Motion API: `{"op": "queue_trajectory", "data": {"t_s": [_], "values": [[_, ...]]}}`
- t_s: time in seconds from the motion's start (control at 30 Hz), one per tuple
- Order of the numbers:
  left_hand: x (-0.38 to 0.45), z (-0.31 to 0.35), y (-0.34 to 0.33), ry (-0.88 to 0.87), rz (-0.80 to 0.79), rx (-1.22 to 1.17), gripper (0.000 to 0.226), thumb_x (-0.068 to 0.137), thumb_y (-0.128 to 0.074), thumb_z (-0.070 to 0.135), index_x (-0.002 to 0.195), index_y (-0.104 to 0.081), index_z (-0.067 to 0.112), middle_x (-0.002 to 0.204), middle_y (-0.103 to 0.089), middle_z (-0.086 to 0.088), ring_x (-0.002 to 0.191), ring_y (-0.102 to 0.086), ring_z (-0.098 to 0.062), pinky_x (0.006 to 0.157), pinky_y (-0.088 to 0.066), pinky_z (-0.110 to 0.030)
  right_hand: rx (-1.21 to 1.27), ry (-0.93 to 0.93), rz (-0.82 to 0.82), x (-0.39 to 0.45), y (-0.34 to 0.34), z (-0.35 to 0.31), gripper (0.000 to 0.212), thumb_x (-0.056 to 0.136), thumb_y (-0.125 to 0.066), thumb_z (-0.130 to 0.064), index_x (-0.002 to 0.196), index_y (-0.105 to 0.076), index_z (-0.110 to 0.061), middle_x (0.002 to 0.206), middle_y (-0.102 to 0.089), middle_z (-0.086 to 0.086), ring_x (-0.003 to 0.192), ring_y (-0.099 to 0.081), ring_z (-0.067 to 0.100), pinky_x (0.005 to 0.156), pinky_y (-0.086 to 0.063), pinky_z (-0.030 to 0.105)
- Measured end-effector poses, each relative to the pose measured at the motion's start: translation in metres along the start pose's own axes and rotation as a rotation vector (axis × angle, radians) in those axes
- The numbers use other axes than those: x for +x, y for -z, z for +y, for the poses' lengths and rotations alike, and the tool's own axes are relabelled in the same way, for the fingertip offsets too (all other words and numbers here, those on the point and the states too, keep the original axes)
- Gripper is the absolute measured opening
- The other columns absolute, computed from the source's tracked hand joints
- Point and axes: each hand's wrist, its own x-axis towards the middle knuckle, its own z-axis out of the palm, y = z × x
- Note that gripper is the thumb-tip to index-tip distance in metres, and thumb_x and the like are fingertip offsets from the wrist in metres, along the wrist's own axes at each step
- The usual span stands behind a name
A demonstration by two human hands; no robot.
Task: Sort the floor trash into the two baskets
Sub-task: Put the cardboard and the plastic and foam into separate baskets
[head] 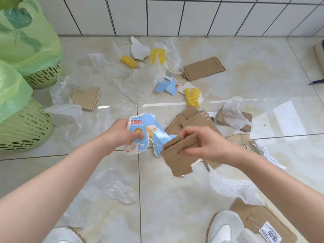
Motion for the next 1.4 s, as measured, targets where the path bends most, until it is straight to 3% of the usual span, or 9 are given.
{"op": "queue_trajectory", "data": {"t_s": [0.13, 0.3, 0.4, 0.6, 0.83, 1.0, 1.17, 1.27, 1.4], "values": [[0.006, -0.007, -0.016, 0.122, 0.003, -0.214, 0.018, 0.086, -0.066, 0.005, 0.104, -0.067, 0.007, 0.101, -0.072, -0.012, 0.082, -0.069, -0.026, 0.069, -0.053, -0.032, 0.317, -0.191, 0.108, 0.0, 0.013, 0.029, 0.021, 0.08, -0.074, -0.014, 0.1, -0.071, -0.016, 0.099, -0.075, 0.003, 0.094, -0.071, 0.018, 0.084, -0.055, 0.033], [0.02, -0.004, -0.047, 0.256, 0.048, -0.432, 0.024, 0.085, -0.063, -0.003, 0.109, -0.062, 0.0, 0.108, -0.068, -0.019, 0.09, -0.067, -0.032, 0.08, -0.055, -0.044, 0.523, -0.459, 0.308, 0.019, 0.008, 0.072, 0.023, 0.083, -0.071, -0.02, 0.104, -0.069, -0.01, 0.106, -0.073, 0.01, 0.095, -0.071, 0.023, 0.088, -0.056, 0.04], [0.028, 0.004, -0.062, 0.264, 0.054, -0.45, 0.024, 0.084, -0.065, -0.003, 0.107, -0.062, 0.003, 0.107, -0.068, -0.018, 0.087, -0.068, -0.03, 0.073, -0.055, -0.04, 0.428, -0.55, 0.341, 0.031, -0.003, 0.087, 0.024, 0.083, -0.071, -0.026, 0.102, -0.069, -0.012, 0.104, -0.072, 0.01, 0.095, -0.07, 0.025, 0.091, -0.054, 0.044], [0.046, 0.014, -0.082, 0.256, 0.097, -0.29, 0.027, 0.075, -0.074, 0.007, 0.1, -0.064, 0.011, 0.103, -0.069, -0.015, 0.094, -0.068, -0.033, 0.088, -0.054, -0.052, 0.287, -0.526, 0.405, 0.057, -0.024, 0.078, 0.007, 0.086, -0.067, -0.023, 0.09, -0.065, -0.018, 0.099, -0.07, 0.006, 0.092, -0.068, 0.024, 0.086, -0.055, 0.039], [0.053, 0.003, -0.08, 0.243, 0.113, -0.224, 0.037, 0.072, -0.076, 0.008, 0.107, -0.062, 0.006, 0.104, -0.069, -0.017, 0.093, -0.068, -0.034, 0.088, -0.054, -0.05, 0.294, -0.617, 0.391, 0.084, -0.028, 0.071, 0.044, 0.076, -0.074, -0.021, 0.116, -0.06, -0.008, 0.106, -0.068, 0.01, 0.092, -0.067, 0.027, 0.083, -0.057, 0.043], [0.046, -0.006, -0.062, 0.191, 0.132, -0.173, 0.025, 0.079, -0.073, 0.006, 0.103, -0.064, 0.007, 0.1, -0.07, -0.014, 0.089, -0.068, -0.03, 0.086, -0.055, -0.042, -0.035, -0.478, 0.305, 0.089, -0.037, 0.068, 0.049, 0.078, -0.071, -0.03, 0.12, -0.057, -0.009, 0.119, -0.062, 0.008, 0.111, -0.059, 0.027, 0.093, -0.05, 0.04], [0.043, -0.007, -0.028, 0.024, 0.277, 0.105, 0.015, 0.079, -0.071, 0.013, 0.094, -0.068, 0.015, 0.096, -0.071, -0.008, 0.092, -0.067, -0.027, 0.084, -0.054, -0.038, -0.492, -0.368, 0.18, 0.086, -0.039, 0.058, 0.049, 0.085, -0.064, -0.033, 0.125, -0.052, -0.008, 0.136, -0.043, 0.013, 0.124, -0.035, 0.037, 0.103, -0.035, 0.042], [0.046, -0.008, -0.007, -0.026, 0.34, 0.196, 0.018, 0.081, -0.069, 0.014, 0.099, -0.068, 0.015, 0.095, -0.069, -0.004, 0.092, -0.065, -0.025, 0.079, -0.051, -0.032, -0.583, -0.353, 0.148, 0.088, -0.038, 0.053, 0.05, 0.086, -0.063, -0.036, 0.127, -0.05, -0.009, 0.136, -0.041, 0.012, 0.12, -0.036, 0.038, 0.103, -0.034, 0.042], [0.054, -0.019, 0.01, -0.083, 0.331, 0.367, 0.016, 0.079, -0.069, 0.022, 0.094, -0.068, 0.017, 0.094, -0.07, -0.004, 0.097, -0.062, -0.027, 0.087, -0.05, -0.04, -0.574, -0.391, 0.141, 0.093, -0.041, 0.049, 0.054, 0.087, -0.064, -0.034, 0.135, -0.045, -0.018, 0.131, -0.038, 0.016, 0.117, -0.041, 0.043, 0.104, -0.034, 0.042]]}}
